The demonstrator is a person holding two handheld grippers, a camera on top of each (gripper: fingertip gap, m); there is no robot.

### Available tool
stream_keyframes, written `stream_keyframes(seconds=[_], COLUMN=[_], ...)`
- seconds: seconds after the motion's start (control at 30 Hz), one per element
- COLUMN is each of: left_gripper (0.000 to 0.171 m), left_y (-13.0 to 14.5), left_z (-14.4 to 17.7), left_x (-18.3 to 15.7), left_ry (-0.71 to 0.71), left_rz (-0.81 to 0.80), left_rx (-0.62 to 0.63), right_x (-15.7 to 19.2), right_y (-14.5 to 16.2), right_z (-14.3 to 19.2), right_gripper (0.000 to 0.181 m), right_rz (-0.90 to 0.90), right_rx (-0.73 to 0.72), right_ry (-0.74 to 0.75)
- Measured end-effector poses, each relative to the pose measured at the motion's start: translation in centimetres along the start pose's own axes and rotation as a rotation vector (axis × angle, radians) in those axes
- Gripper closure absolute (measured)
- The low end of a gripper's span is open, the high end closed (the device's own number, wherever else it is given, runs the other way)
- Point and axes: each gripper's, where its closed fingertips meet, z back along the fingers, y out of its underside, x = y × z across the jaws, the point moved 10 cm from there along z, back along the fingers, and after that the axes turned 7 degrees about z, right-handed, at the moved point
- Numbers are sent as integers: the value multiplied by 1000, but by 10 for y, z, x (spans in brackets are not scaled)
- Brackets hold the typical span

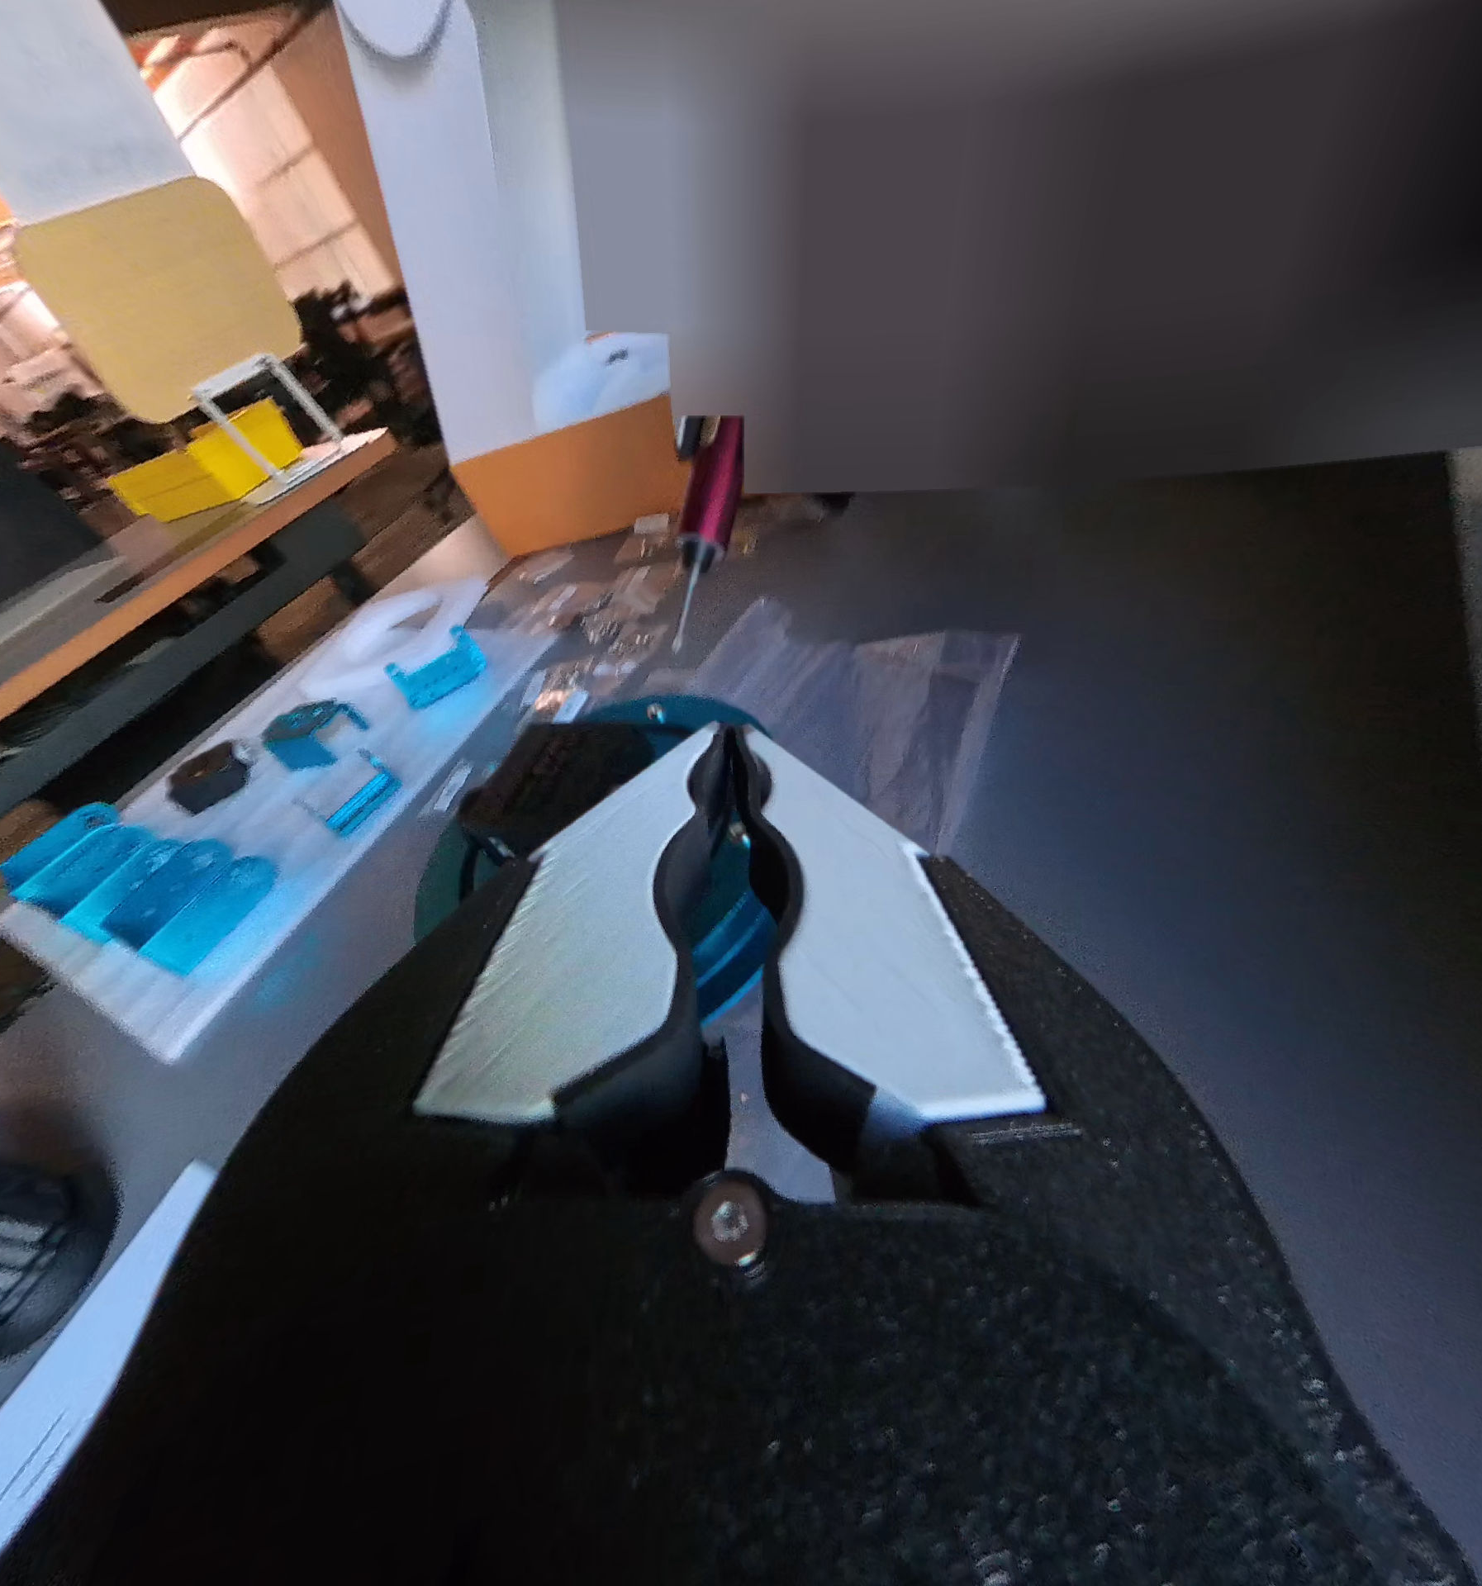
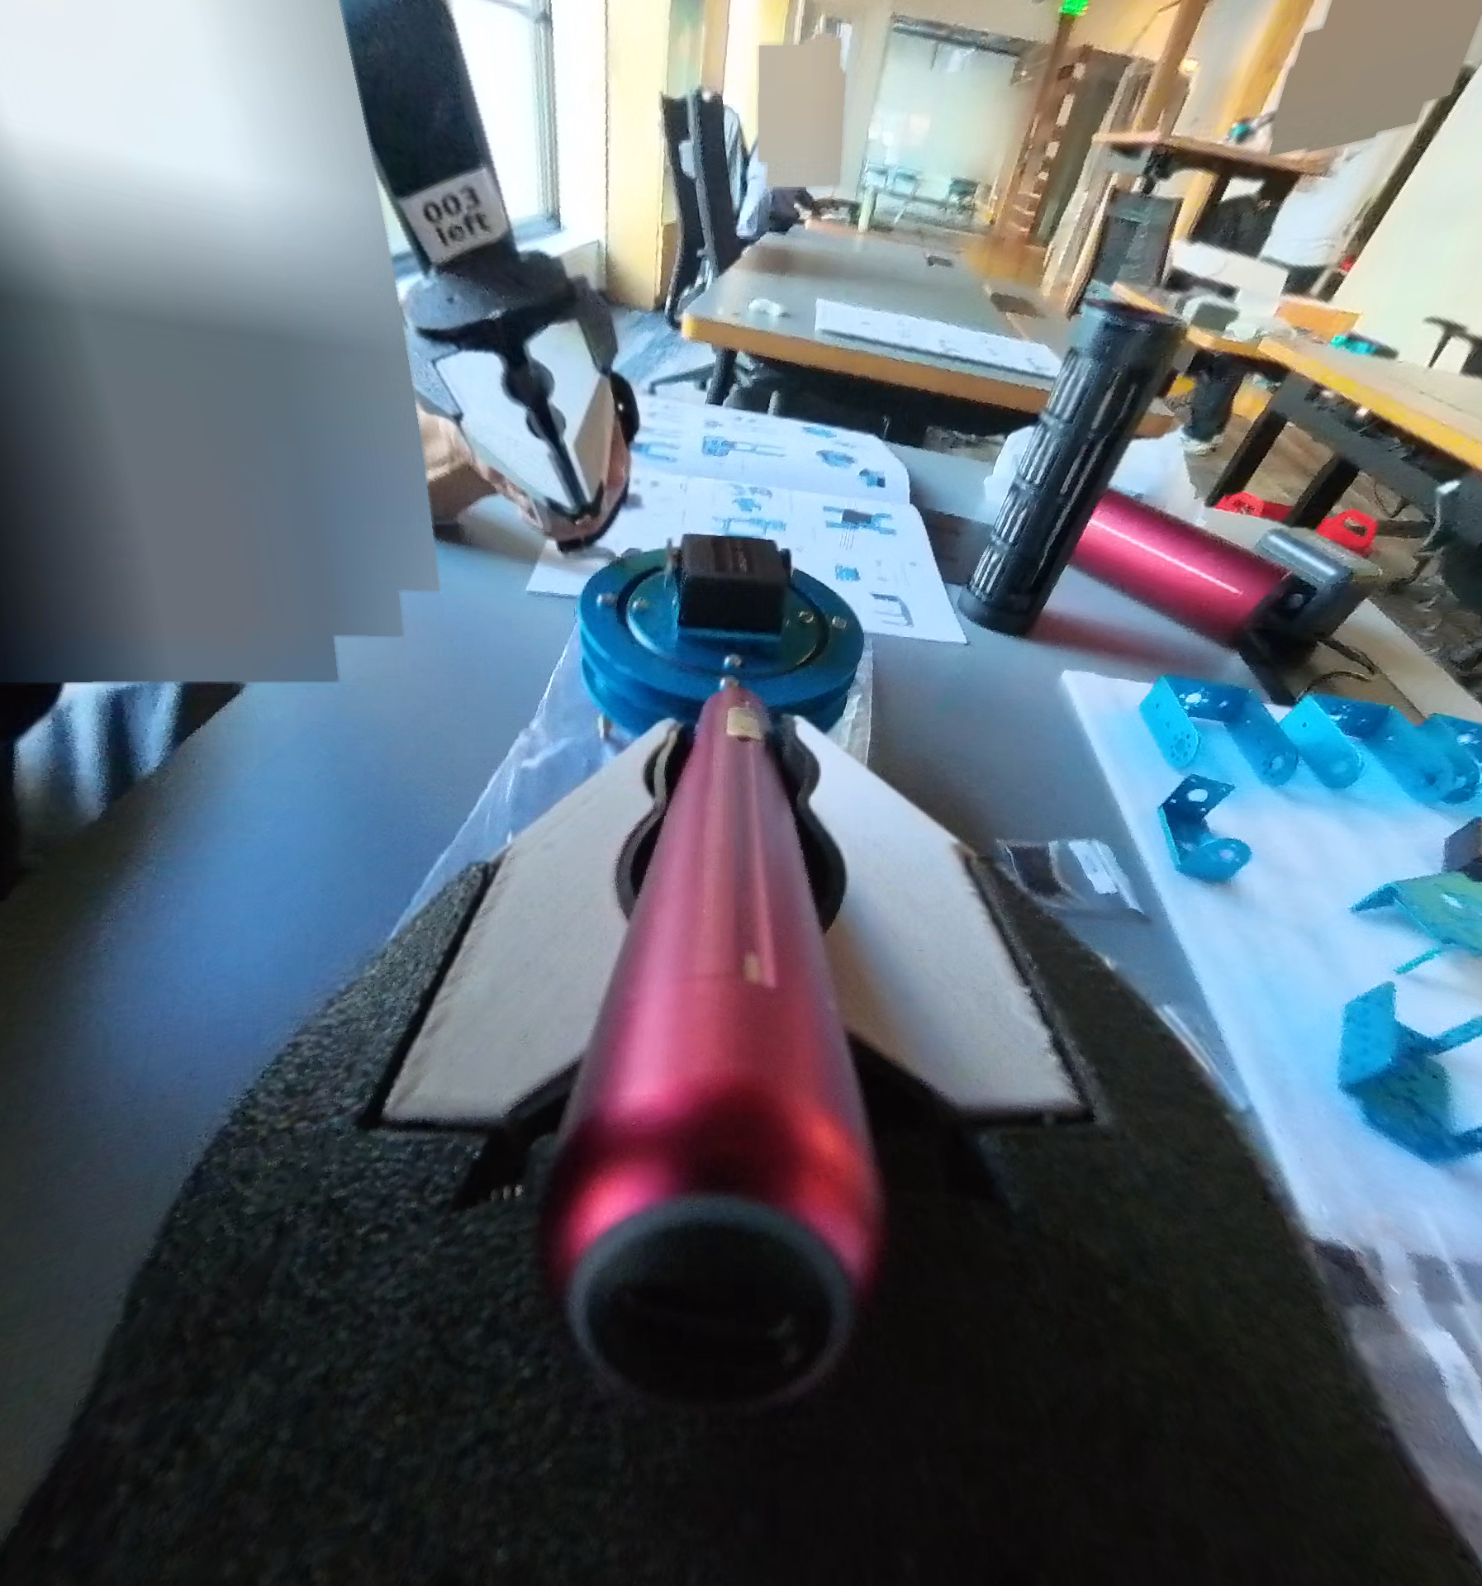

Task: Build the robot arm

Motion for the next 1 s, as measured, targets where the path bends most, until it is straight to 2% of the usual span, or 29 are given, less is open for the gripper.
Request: stream_keyframes(seconds=[0.07, 0.17, 0.2, 0.27, 0.33, 0.4, 0.53, 0.73, 0.9, 1.0], left_gripper=[171, 171, 171, 171, 171, 171, 171, 171, 171, 171], left_y=[3, 11, 15, 24, 29, 29, 21, 22, 23, 23], left_z=[-2, -19, -28, -44, -57, -65, -69, -66, -76, -79], left_x=[-16, -39, -47, -62, -76, -83, -88, -80, -69, -68], left_ry=[-38, -89, -121, -186, -186, -174, -163, -127, -140, -122], left_rz=[-41, -59, -82, -154, -192, -157, -97, -60, -43, -19], left_rx=[79, 236, 298, 402, 448, 433, 407, 480, 513, 503], right_x=[5, 24, 32, 49, 61, 70, 71, 75, 83, 85], right_y=[6, 27, 34, 46, 56, 65, 74, 71, 70, 69], right_z=[11, 14, 11, 1, -15, -31, -45, -46, -47, -49], right_gripper=[159, 159, 159, 160, 160, 160, 159, 159, 161, 161], right_rz=[84, 477, 604, 842, 1045, 1243, 1367, 1470, 1687, 1797], right_rx=[74, 249, 288, 335, 449, 524, 575, 654, 653, 660], right_ry=[7, 132, 197, 232, 242, 215, 200, 146, 91, 8])
